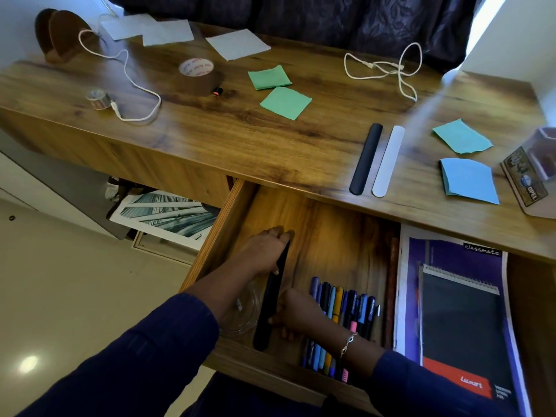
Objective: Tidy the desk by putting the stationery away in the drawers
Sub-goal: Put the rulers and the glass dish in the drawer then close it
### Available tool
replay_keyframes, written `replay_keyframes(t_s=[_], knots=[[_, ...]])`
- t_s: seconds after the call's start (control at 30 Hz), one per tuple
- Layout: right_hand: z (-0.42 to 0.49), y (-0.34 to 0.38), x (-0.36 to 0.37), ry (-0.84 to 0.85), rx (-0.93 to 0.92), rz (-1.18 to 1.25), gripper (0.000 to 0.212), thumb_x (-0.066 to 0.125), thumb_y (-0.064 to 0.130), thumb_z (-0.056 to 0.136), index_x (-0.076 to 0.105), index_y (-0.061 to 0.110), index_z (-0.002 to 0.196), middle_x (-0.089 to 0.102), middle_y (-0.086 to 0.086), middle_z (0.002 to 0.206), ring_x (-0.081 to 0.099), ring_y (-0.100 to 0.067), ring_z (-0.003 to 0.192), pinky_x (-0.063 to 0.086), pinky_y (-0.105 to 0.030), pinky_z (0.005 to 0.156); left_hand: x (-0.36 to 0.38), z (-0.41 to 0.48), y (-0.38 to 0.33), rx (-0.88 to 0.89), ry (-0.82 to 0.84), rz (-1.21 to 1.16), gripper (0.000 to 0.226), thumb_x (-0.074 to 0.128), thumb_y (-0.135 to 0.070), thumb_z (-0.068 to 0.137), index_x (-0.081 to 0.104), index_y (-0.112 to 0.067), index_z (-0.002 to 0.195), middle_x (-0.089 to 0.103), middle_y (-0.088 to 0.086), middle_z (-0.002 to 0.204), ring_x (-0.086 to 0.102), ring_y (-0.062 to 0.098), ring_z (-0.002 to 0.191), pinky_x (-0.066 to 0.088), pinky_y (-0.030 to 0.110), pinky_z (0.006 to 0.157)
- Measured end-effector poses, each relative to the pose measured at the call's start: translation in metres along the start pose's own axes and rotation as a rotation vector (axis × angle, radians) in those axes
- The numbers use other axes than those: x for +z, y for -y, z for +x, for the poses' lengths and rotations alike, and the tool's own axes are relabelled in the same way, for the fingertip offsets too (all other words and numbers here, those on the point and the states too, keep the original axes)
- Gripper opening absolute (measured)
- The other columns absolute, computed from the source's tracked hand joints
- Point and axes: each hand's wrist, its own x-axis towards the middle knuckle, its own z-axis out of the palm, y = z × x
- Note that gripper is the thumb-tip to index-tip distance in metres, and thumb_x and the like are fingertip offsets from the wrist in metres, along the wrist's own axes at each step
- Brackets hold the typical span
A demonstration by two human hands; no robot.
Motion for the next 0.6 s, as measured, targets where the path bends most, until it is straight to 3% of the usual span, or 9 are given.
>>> replay_keyframes(t_s=[0.07, 0.23, 0.3, 0.37, 0.47, 0.53, 0.6], knots=[[-0.004, -0.004, -0.011, -0.028, 0.021, 0.078, 0.017, 0.063, 0.021, 0.087, 0.058, 0.012, 0.074, 0.062, -0.004, 0.064, 0.060, -0.013, 0.053, 0.053, -0.028, 0.058, -0.004, -0.005, -0.002, 0.008, -0.053, -0.021, 0.086, 0.069, -0.024, 0.080, 0.015, -0.018, 0.147, 0.022, 0.012, 0.151, 0.032, 0.030, 0.135, 0.037, 0.038, 0.103], [-0.026, -0.020, -0.066, -0.237, -0.029, 0.222, 0.021, 0.060, 0.023, 0.089, 0.059, 0.012, 0.071, 0.060, -0.004, 0.062, 0.057, -0.007, 0.045, 0.045, -0.017, 0.043, -0.029, -0.017, -0.015, 0.242, -0.454, -0.037, 0.033, 0.050, -0.027, 0.091, 0.053, -0.014, 0.121, 0.055, 0.005, 0.118, 0.053, 0.022, 0.109, 0.045, 0.031, 0.085], [-0.036, -0.025, -0.092, -0.348, -0.037, 0.270, 0.017, 0.060, 0.023, 0.089, 0.059, 0.015, 0.073, 0.060, -0.001, 0.062, 0.055, -0.004, 0.046, 0.043, -0.015, 0.043, -0.040, -0.014, -0.025, 0.366, -0.649, -0.019, 0.028, 0.045, -0.028, 0.087, 0.065, -0.013, 0.098, 0.062, 0.004, 0.095, 0.059, 0.021, 0.089, 0.052, 0.029, 0.069], [-0.040, -0.030, -0.119, -0.471, -0.032, 0.308, 0.013, 0.060, 0.022, 0.088, 0.058, 0.017, 0.076, 0.061, 0.000, 0.066, 0.057, -0.006, 0.052, 0.043, -0.015, 0.046, -0.050, -0.005, -0.034, 0.420, -0.777, -0.001, 0.028, 0.045, -0.030, 0.082, 0.067, -0.014, 0.089, 0.063, 0.002, 0.087, 0.059, 0.019, 0.083, 0.052, 0.027, 0.065], [-0.039, -0.036, -0.159, -0.683, -0.016, 0.367, 0.013, 0.060, 0.025, 0.088, 0.061, 0.012, 0.083, 0.066, -0.007, 0.074, 0.062, -0.015, 0.060, 0.049, -0.021, 0.051, -0.069, 0.008, -0.056, 0.403, -0.759, 0.037, 0.034, 0.061, -0.031, 0.083, 0.062, -0.012, 0.111, 0.060, 0.008, 0.112, 0.053, 0.025, 0.111, 0.050, 0.040, 0.089], [-0.034, -0.038, -0.186, -0.825, 0.007, 0.418, 0.015, 0.061, 0.024, 0.088, 0.060, 0.012, 0.081, 0.066, -0.009, 0.074, 0.061, -0.016, 0.058, 0.052, -0.026, 0.054, -0.078, 0.018, -0.069, 0.363, -0.603, 0.033, 0.055, 0.054, -0.038, 0.089, 0.041, -0.014, 0.137, 0.039, 0.009, 0.142, 0.027, 0.026, 0.138, 0.025, 0.043, 0.113], [-0.020, -0.041, -0.210, -0.965, 0.072, 0.380, 0.013, 0.063, 0.024, 0.087, 0.060, 0.013, 0.080, 0.067, -0.009, 0.076, 0.064, -0.020, 0.064, 0.057, -0.037, 0.064, -0.085, 0.026, -0.077, 0.324, -0.485, 0.073, 0.068, 0.049, -0.043, 0.092, 0.019, -0.016, 0.147, 0.015, 0.006, 0.156, 0.003, 0.023, 0.145, 0.005, 0.040, 0.117]])
